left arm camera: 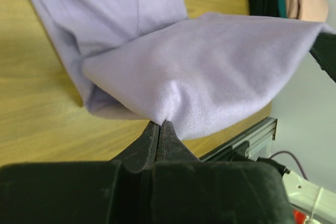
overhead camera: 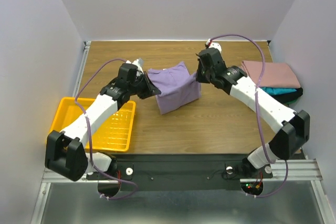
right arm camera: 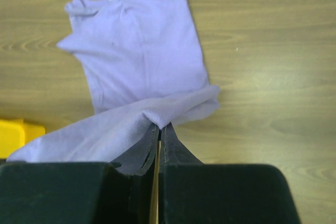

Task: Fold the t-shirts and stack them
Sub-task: Fold the tshirt

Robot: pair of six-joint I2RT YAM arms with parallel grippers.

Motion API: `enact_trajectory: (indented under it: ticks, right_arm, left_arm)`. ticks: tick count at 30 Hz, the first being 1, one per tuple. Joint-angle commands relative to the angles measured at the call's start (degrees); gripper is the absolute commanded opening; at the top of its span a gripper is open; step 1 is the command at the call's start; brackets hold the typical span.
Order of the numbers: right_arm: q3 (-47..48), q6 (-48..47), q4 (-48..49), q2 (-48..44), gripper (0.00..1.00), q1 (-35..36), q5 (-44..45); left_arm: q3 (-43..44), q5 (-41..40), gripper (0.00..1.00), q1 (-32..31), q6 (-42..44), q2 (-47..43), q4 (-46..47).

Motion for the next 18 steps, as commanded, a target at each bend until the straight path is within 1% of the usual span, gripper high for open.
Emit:
enact_trajectory:
  ticks: [1,2,4,5,8,9,11,15,18]
  right_arm:
    - [6.4,-4.2,5.2,4.6,0.00,-2.3,0.1]
    - [6.4,-4.6,5.5,5.9,0.00,-2.7,0.0]
    - [9.7,-5.8,6.6,8.2,0.00,-4.4,-2.1]
    - [12.1,-6.3,7.0,10.8,0.00,-5.1,-2.6]
    - [15.1,-8.1,8.4,14.7,0.00,-6.9,-6.2]
    - [17.5,-8.5,8.8,17.7,0.00,-7.5,-9.5]
    - [19.6,-8.6,9.1,20.4,0.00,-8.7,-12.0]
    - [25.2,-8.7,9.3,27.0,0.00,-9.2,-11.1]
    - [28.9,-9.3,9.5,31.3,0.00,-9.6,-9.8]
  left_arm:
    - [6.0,1.1,0.00,1.3,2.7,3.4,5.3]
    - [6.8,1.4,0.00,1.7,3.0,4.7,5.5]
    - [9.7,3.6,0.00,3.0,3.8,8.8,5.9]
    - [12.3,3.9,0.00,3.3,4.2,11.6,5.4]
    - [15.4,0.5,0.00,4.2,4.9,14.7,3.9]
    - [16.6,0.1,0.00,4.9,5.2,16.2,3.8]
    - [17.7,0.3,0.00,6.2,5.9,17.6,4.2]
    - [21.3,0.0,0.00,9.3,5.7,22.7,4.7]
    - [24.1,-3.0,0.00,10.3,5.4,26.2,3.8]
